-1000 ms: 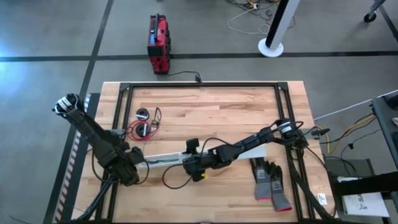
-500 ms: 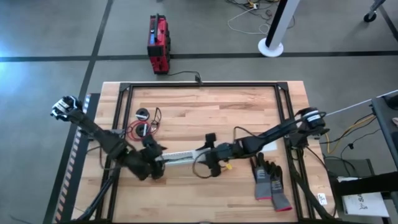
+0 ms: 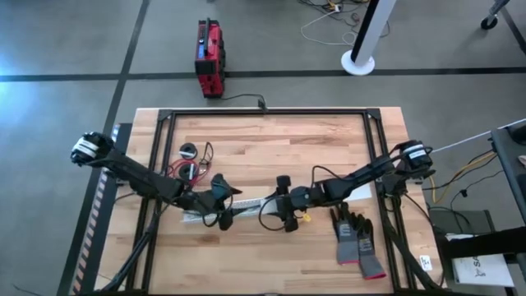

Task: Ziptie cables
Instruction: Close the white cable duct lid

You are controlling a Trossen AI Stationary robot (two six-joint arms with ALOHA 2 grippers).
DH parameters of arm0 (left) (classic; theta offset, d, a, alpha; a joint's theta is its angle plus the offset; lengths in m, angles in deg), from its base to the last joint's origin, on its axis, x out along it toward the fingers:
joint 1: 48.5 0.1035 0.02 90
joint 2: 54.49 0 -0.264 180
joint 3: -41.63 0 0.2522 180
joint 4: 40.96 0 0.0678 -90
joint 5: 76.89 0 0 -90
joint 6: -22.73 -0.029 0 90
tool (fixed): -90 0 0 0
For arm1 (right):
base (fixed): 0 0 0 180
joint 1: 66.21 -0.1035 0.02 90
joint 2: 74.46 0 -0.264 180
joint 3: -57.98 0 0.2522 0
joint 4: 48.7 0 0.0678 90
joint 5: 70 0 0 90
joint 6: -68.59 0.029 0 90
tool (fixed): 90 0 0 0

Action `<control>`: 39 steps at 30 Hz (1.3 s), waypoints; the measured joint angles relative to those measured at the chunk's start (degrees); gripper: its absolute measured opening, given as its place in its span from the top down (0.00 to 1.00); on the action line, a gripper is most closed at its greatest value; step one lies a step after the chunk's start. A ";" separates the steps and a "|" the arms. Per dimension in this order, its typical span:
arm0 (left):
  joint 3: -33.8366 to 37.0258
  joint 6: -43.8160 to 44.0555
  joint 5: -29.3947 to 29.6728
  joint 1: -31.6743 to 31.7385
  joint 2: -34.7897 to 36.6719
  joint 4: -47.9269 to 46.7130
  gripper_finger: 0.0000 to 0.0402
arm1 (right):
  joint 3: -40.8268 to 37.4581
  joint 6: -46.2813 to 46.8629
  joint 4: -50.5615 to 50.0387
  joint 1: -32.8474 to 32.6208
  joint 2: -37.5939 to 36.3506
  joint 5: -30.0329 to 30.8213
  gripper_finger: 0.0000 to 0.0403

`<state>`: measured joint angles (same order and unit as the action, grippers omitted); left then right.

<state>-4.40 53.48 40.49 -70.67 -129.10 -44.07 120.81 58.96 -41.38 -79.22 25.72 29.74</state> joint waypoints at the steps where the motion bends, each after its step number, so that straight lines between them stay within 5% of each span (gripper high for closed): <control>1: 0.06 0.43 -0.02 0.02 -0.95 -0.08 0.21 | -0.02 0.09 0.13 0.28 0.00 -0.72 0.45; 11: -2.96 -7.54 -0.35 0.07 -14.76 2.70 0.02 | 0.05 4.16 0.24 2.36 0.31 -2.72 0.45; 25: -10.72 -12.01 -1.46 4.87 -30.03 4.82 0.03 | -0.90 5.86 0.27 2.56 0.31 -3.54 0.45; 35: -10.61 -10.02 -4.61 5.60 -31.67 3.88 0.04 | -1.24 2.43 3.18 2.56 4.37 -5.24 0.45; 39: -10.55 -8.65 -4.74 5.38 -31.71 2.70 0.13 | -1.24 -0.21 4.81 2.40 4.26 -4.52 0.45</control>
<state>-14.96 44.83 35.74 -65.29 -160.82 -41.37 119.57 58.75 -36.57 -76.82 29.99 25.22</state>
